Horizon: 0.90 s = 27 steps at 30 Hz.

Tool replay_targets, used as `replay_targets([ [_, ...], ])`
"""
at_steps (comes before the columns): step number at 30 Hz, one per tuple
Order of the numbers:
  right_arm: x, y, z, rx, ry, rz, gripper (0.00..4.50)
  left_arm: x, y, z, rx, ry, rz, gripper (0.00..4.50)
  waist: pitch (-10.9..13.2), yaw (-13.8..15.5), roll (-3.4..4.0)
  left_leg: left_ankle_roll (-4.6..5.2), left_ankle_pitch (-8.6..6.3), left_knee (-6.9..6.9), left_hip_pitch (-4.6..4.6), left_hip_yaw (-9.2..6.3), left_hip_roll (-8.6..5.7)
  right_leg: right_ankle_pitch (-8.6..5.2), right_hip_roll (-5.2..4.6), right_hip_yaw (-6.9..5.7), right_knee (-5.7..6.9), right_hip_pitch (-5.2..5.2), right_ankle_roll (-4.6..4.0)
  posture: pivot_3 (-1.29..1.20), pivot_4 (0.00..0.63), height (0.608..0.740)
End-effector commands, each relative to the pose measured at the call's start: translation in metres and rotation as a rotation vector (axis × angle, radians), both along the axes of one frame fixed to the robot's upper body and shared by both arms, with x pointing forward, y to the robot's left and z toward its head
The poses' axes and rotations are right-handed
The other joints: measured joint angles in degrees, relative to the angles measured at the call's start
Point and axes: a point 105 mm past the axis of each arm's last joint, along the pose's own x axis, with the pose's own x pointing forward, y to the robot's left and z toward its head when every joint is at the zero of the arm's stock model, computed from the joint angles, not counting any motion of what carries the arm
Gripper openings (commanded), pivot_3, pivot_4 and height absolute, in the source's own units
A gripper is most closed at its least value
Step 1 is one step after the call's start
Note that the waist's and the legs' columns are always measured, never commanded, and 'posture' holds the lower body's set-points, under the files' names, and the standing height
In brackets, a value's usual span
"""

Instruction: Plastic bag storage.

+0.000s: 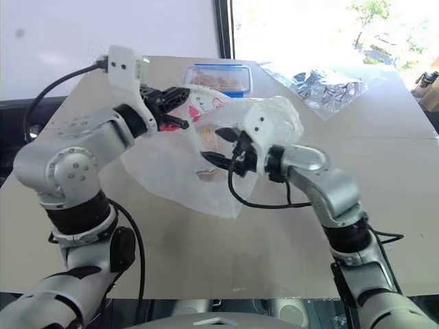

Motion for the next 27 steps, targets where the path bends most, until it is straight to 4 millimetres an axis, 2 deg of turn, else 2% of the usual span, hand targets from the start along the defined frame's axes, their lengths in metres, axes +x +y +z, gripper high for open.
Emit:
replay_targets([
  [1,-0.013,-0.002,0.014,0.023,-0.083,0.102,3.03,-0.006,-0.004,0.013,0.005,-0.080,-0.014,0.00,0.0,0.1,0.01,0.00,0.00,0.00,0.00,-0.01,0.00,0.00,0.00,-0.01,0.00,0.00,0.00,0.00,0.150,0.740],
  [5,-0.033,-0.018,0.052,0.094,-0.186,0.106,3.03,-0.001,0.005,0.007,0.012,-0.059,0.033,0.00,0.0,0.1,0.01,0.00,0.00,0.00,-0.06,-0.07,0.01,0.00,0.00,-0.03,0.00,-0.02,0.00,0.00,0.150,0.740],
  [7,-0.030,-0.036,0.068,0.100,-0.212,0.007,3.03,-0.001,0.005,0.006,0.009,-0.057,0.034,0.00,0.0,0.1,0.01,0.00,0.00,0.00,-0.06,-0.10,0.02,0.00,0.00,-0.04,0.00,-0.03,0.00,0.00,0.150,0.740],
  [9,-0.028,-0.053,0.075,0.061,-0.247,-0.074,3.03,-0.001,0.005,0.006,0.009,-0.060,0.026,0.00,0.0,0.3,0.00,0.00,0.00,0.00,-0.07,-0.12,0.01,0.00,-0.03,-0.07,0.01,-0.02,0.00,0.00,0.150,0.740],
  [11,-0.025,-0.070,0.077,0.026,-0.253,-0.154,3.60,0.000,0.004,0.005,0.009,-0.059,0.020,0.00,0.0,0.3,0.00,0.00,0.00,0.02,-0.08,-0.13,-0.01,0.00,-0.05,-0.10,0.00,-0.01,0.00,0.00,0.150,0.740],
  [14,-0.012,-0.101,0.073,-0.068,-0.254,-0.366,4.41,0.002,0.001,0.005,0.011,-0.062,0.004,0.00,0.0,0.3,0.00,0.00,0.00,0.01,-0.07,-0.12,-0.02,-0.01,-0.03,-0.08,0.00,-0.01,0.00,0.00,0.150,0.740],
  [16,-0.007,-0.118,0.060,-0.129,-0.203,-0.463,4.41,0.003,0.000,0.006,0.013,-0.067,-0.007,0.00,0.0,0.3,0.00,0.00,0.00,0.02,-0.07,-0.10,-0.01,-0.01,-0.01,-0.06,0.00,-0.02,0.00,0.00,0.150,0.740],
  [20,-0.001,-0.134,0.036,-0.193,-0.117,-0.567,4.41,0.005,0.001,0.007,0.017,-0.070,-0.013,0.00,0.0,0.1,0.00,0.00,0.00,0.01,-0.06,-0.02,0.00,-0.01,0.02,0.03,-0.01,-0.02,0.01,0.00,0.150,0.740],
  [23,0.007,-0.138,0.021,-0.196,-0.060,-0.611,4.41,0.005,0.000,0.007,0.022,-0.070,-0.018,0.00,0.0,0.0,0.01,0.01,-0.01,0.01,-0.01,0.05,0.02,-0.02,0.09,0.13,0.00,-0.02,0.03,0.00,0.150,0.740],
  [25,0.012,-0.139,0.012,-0.173,-0.018,-0.629,3.88,0.005,0.000,0.008,0.026,-0.072,-0.021,0.00,0.0,0.0,-0.01,0.01,-0.01,0.01,0.01,0.08,0.02,-0.03,0.11,0.14,0.01,-0.02,0.04,0.00,0.150,0.740],
  [27,0.014,-0.139,0.011,-0.155,-0.007,-0.633,3.04,0.005,0.000,0.009,0.025,-0.075,-0.022,0.00,0.0,0.1,0.00,0.01,-0.01,0.01,0.01,0.07,0.01,-0.03,0.11,0.14,0.00,-0.01,0.05,0.00,0.150,0.740],
])
